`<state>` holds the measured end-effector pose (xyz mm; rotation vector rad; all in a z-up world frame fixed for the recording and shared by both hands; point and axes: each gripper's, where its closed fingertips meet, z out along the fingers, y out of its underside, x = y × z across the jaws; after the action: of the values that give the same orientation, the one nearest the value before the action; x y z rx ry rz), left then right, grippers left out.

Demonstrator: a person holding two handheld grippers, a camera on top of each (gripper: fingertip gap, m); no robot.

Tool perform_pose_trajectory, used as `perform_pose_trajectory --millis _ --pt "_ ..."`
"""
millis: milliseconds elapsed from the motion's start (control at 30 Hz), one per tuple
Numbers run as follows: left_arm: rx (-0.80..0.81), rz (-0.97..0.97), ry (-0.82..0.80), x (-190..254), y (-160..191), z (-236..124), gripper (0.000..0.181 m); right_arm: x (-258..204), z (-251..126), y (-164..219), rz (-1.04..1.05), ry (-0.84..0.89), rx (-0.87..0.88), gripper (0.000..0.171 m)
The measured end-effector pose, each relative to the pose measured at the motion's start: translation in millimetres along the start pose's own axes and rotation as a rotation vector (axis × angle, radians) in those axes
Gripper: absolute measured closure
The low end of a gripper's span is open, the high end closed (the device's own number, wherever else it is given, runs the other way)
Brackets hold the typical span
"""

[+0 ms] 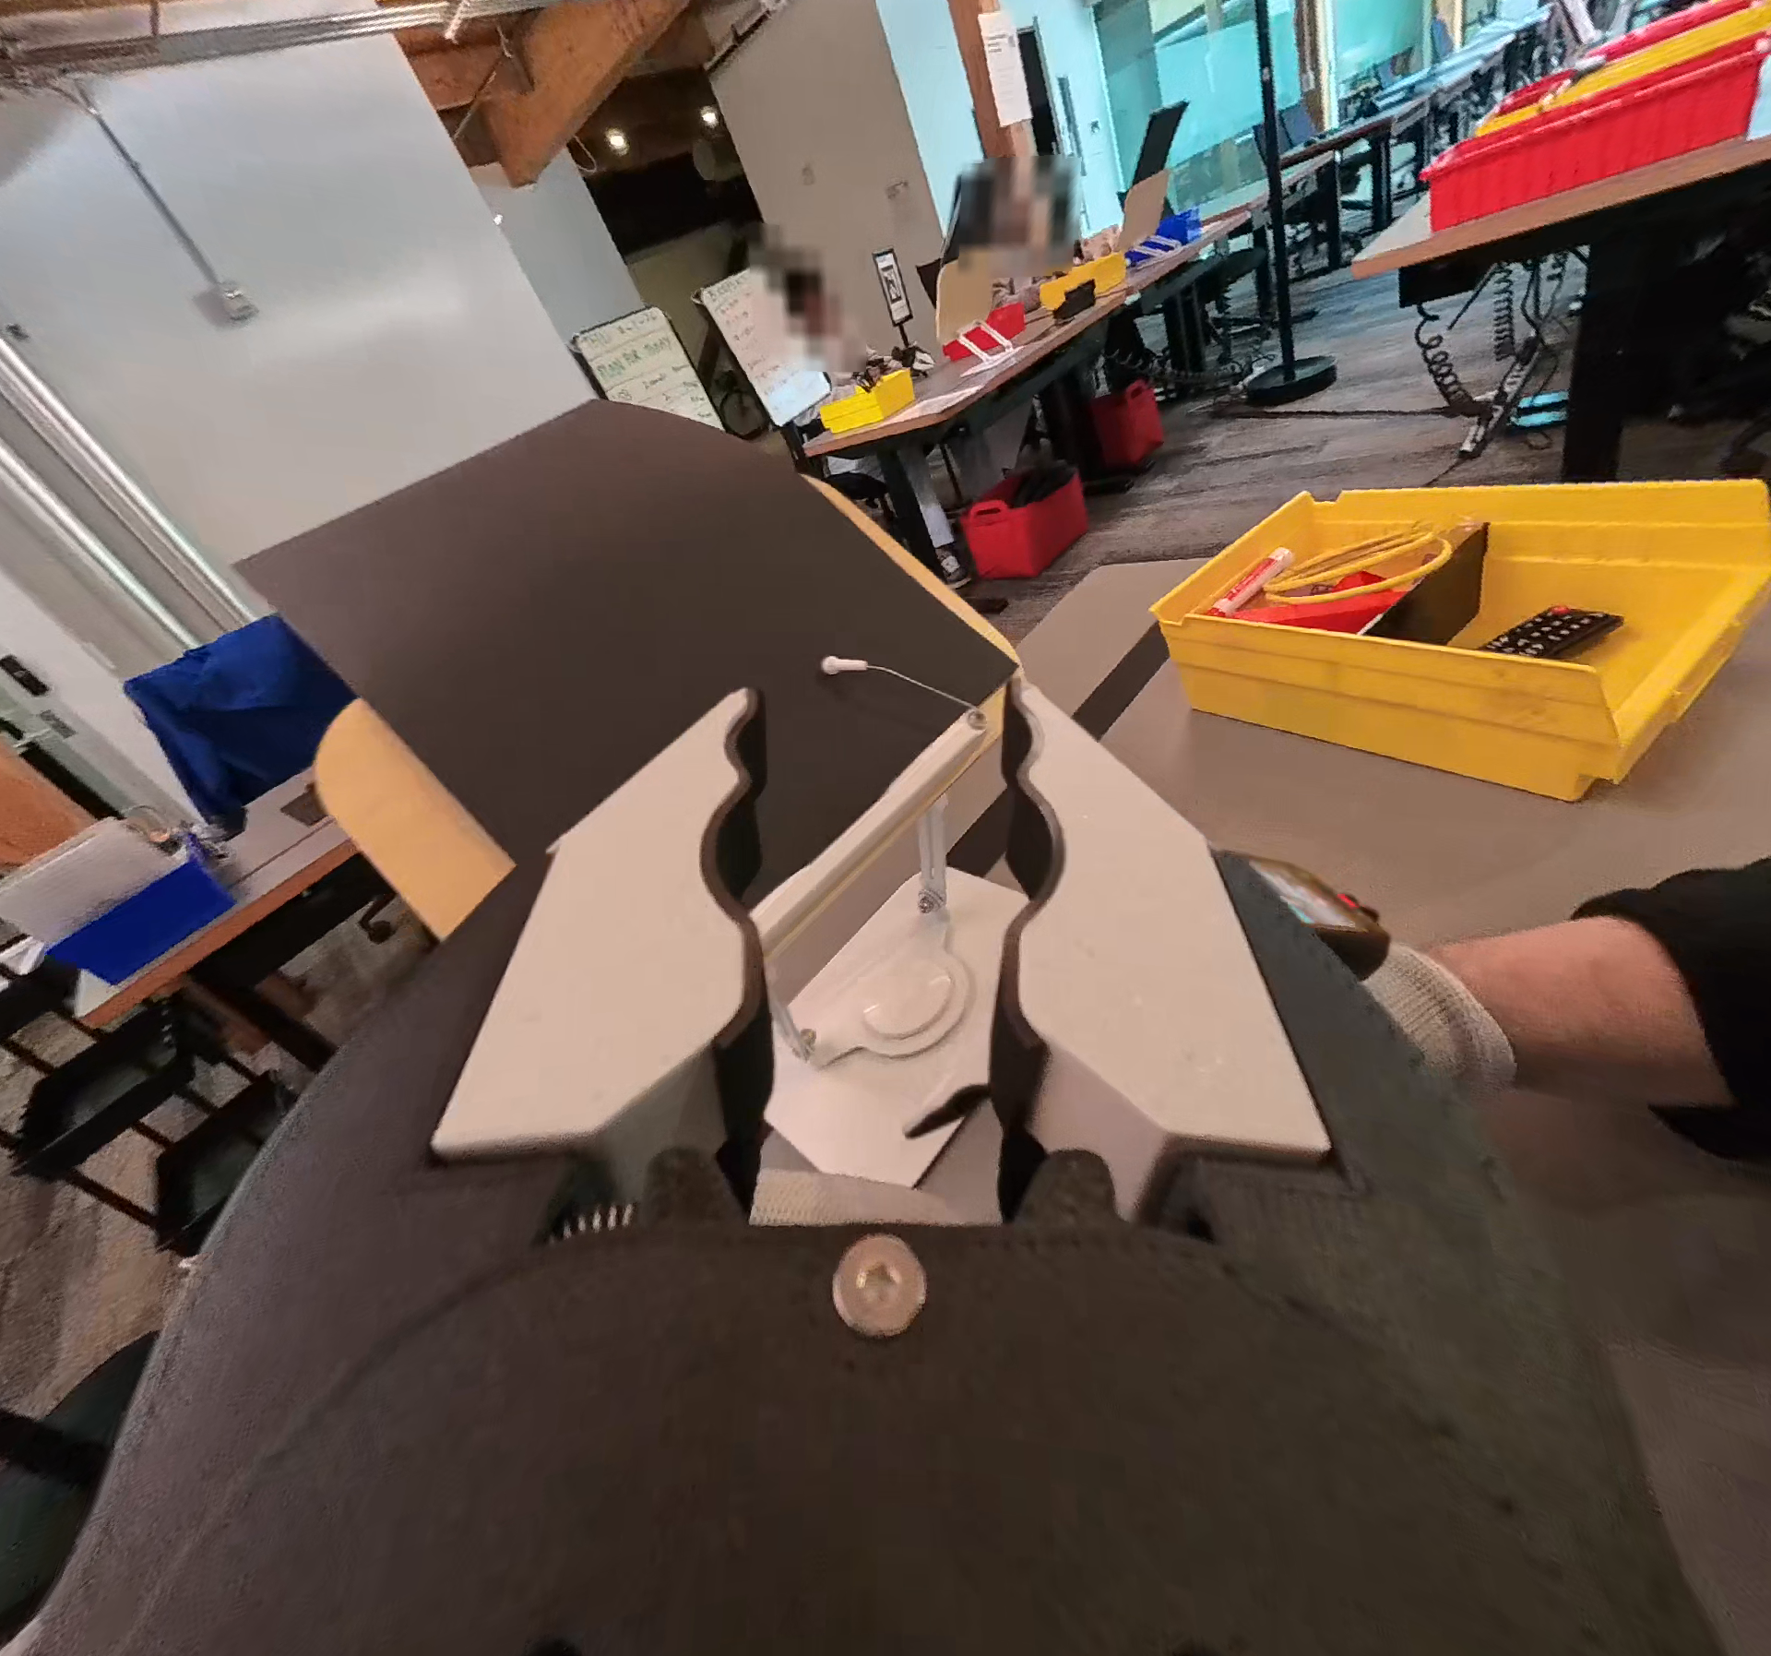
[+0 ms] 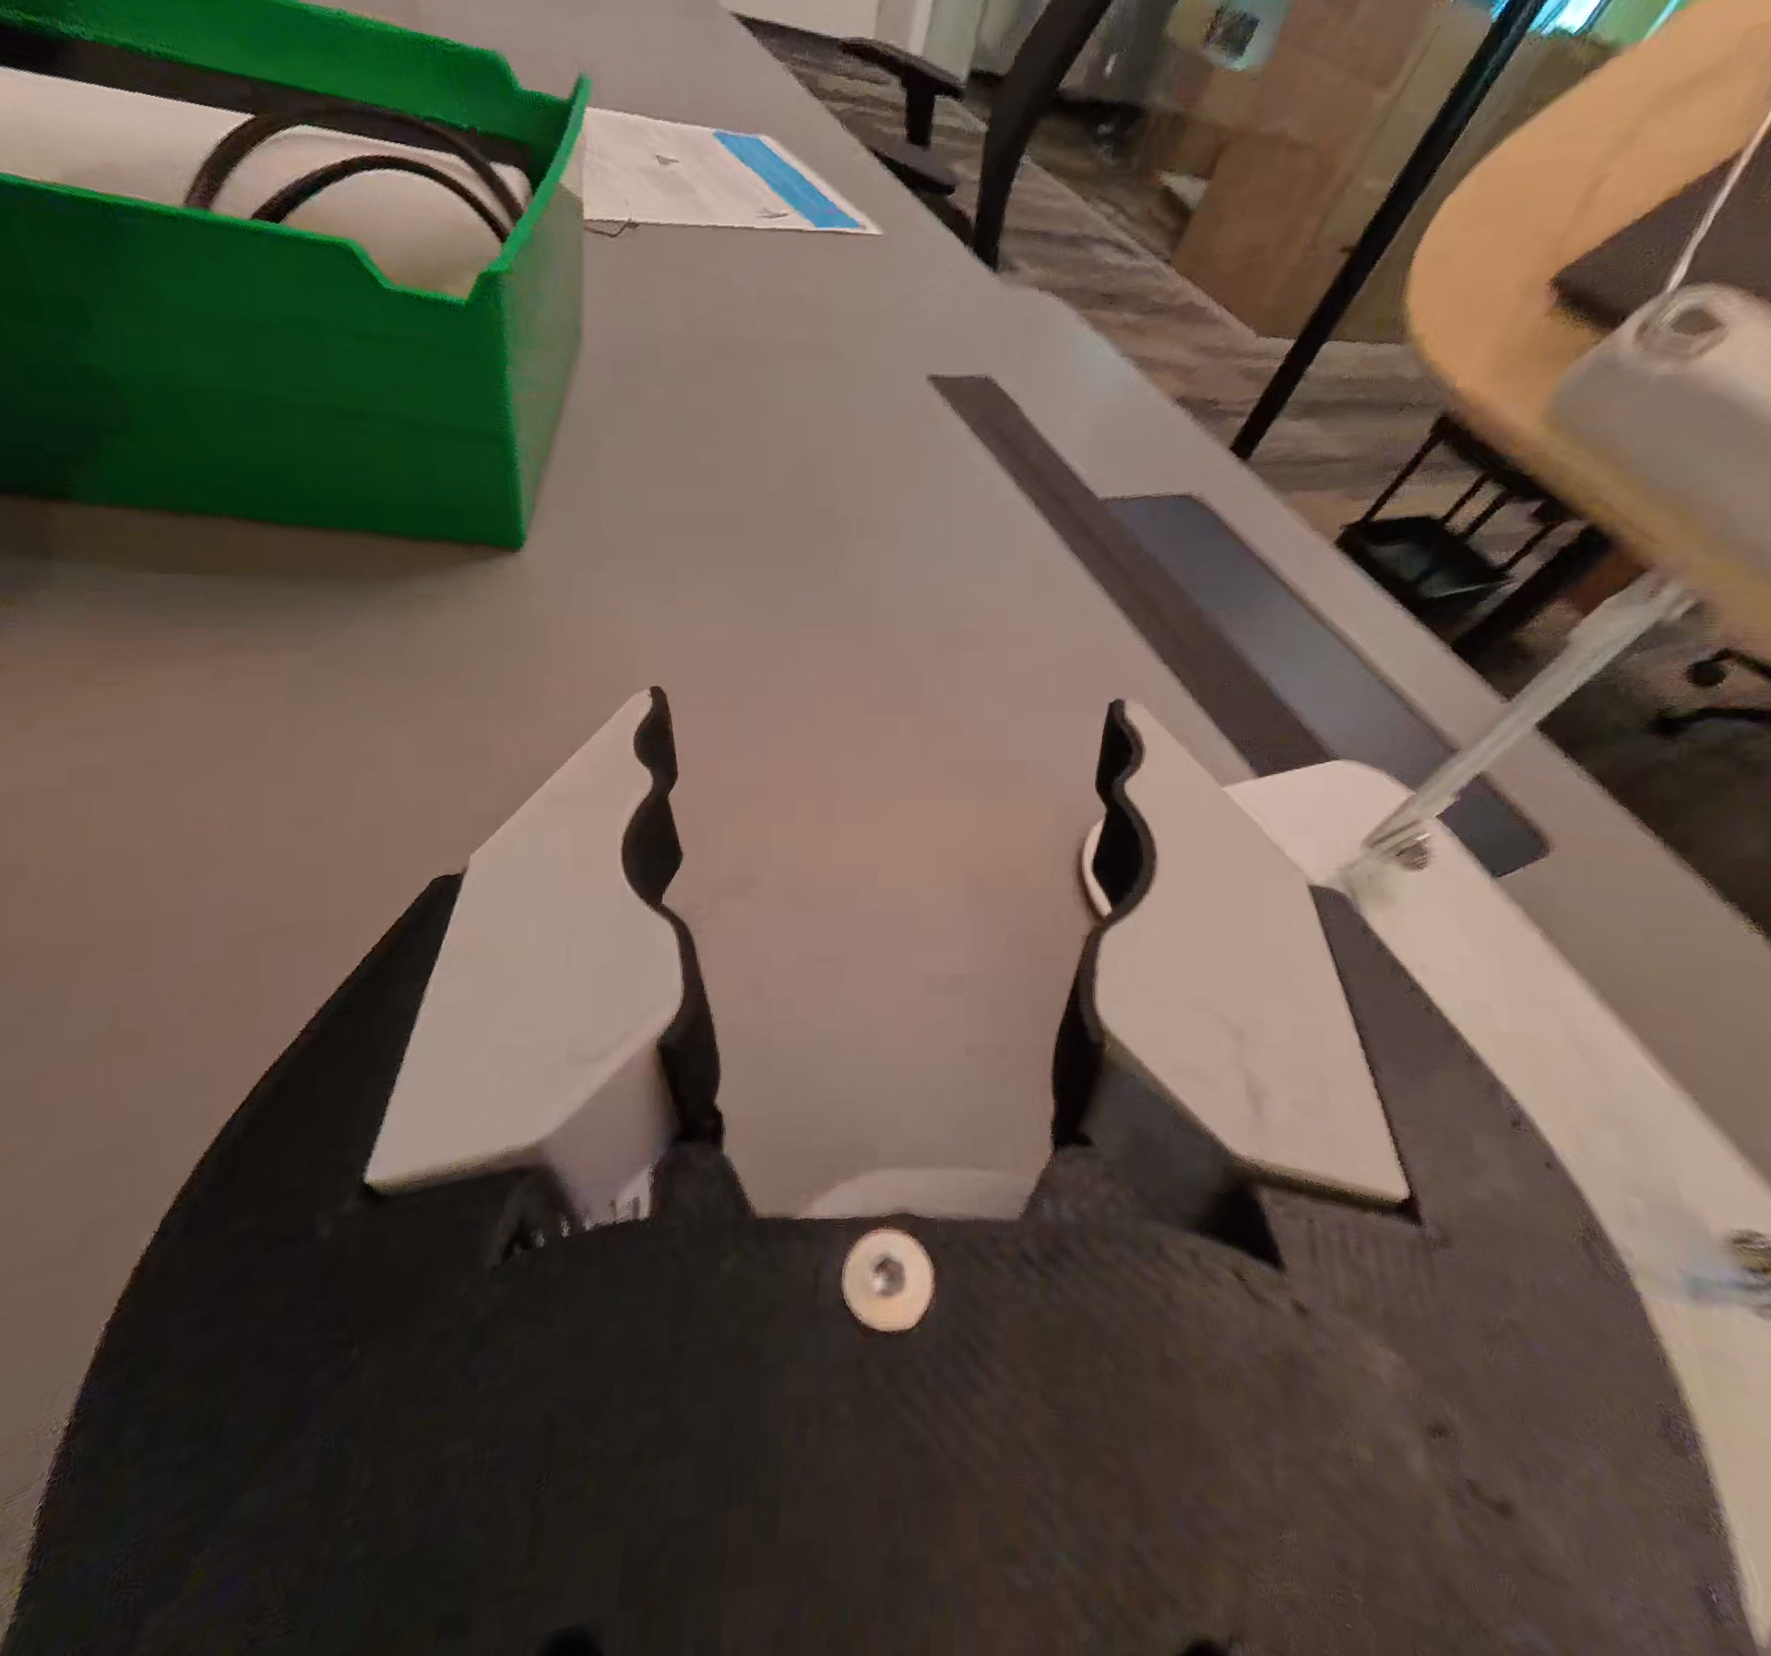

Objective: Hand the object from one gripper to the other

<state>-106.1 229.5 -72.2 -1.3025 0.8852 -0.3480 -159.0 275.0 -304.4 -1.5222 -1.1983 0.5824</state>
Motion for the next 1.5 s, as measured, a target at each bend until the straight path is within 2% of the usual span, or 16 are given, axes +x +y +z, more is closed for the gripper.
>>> perform_pose_trajectory --millis 167,233,300,400,500,600,667,767,900,1133,1200,1333,1500 --pt "-0.006 -0.095 -0.045 -26.3 0.0 -9.0 0.137 -2.5 6.5 26.5 0.093 -0.06 -0.017 0.081" --pt "-0.092 -0.033 -0.089 -38.3 5.8 -16.3 0.135 -3.2 7.5 32.3 0.105 -0.082 -0.03 0.082" --pt "-0.158 0.034 -0.15 -52.3 4.4 -38.6 0.139 -2.1 7.1 32.0 0.112 -0.077 -0.028 0.085" --pt "-0.263 0.137 -0.213 -69.0 7.6 -99.6 0.147 -2.8 8.0 35.6 0.093 -0.068 -0.054 0.086" --pt "-0.433 0.163 -0.301 -95.4 35.1 -176.3 0.153 -3.3 7.8 35.2 0.099 -0.076 -0.05 0.088" --pt "-0.592 0.145 -0.273 -87.4 81.1 -248.0 0.156 -4.3 7.6 35.0 0.098 -0.081 -0.05 0.089" --pt "-0.761 0.128 -0.285 -77.9 123.7 -295.3 0.157 -8.0 8.1 36.7 0.084 -0.098 -0.064 0.088" --pt "-0.952 0.16 -0.116 -33.7 183.3 -337.6 0.155 -9.4 9.8 39.1 0.069 -0.096 -0.084 0.089" --pt "-0.983 0.094 0.061 4.0 235.1 -347.5 0.149 -8.6 10.9 40.5 0.076 -0.095 -0.095 0.091" --pt "-0.949 -0.031 0.257 43.8 270.5 -344.9 0.141 -8.5 10.9 40.4 0.085 -0.1 -0.096 0.093" --pt "-0.935 -0.037 0.252 45.0 276.6 -339.6 0.141 -8.9 11.4 40.9 0.079 -0.102 -0.1 0.093" --pt "-1.008 -0.025 0.287 51.3 299.9 -340.4 0.141 -9.8 11.5 41.1 0.072 -0.104 -0.102 0.094" --pt "-1.057 -0.009 0.312 56.5 312.4 -336.7 0.155 -11.2 11.5 41.0 0.066 -0.111 -0.102 0.094"
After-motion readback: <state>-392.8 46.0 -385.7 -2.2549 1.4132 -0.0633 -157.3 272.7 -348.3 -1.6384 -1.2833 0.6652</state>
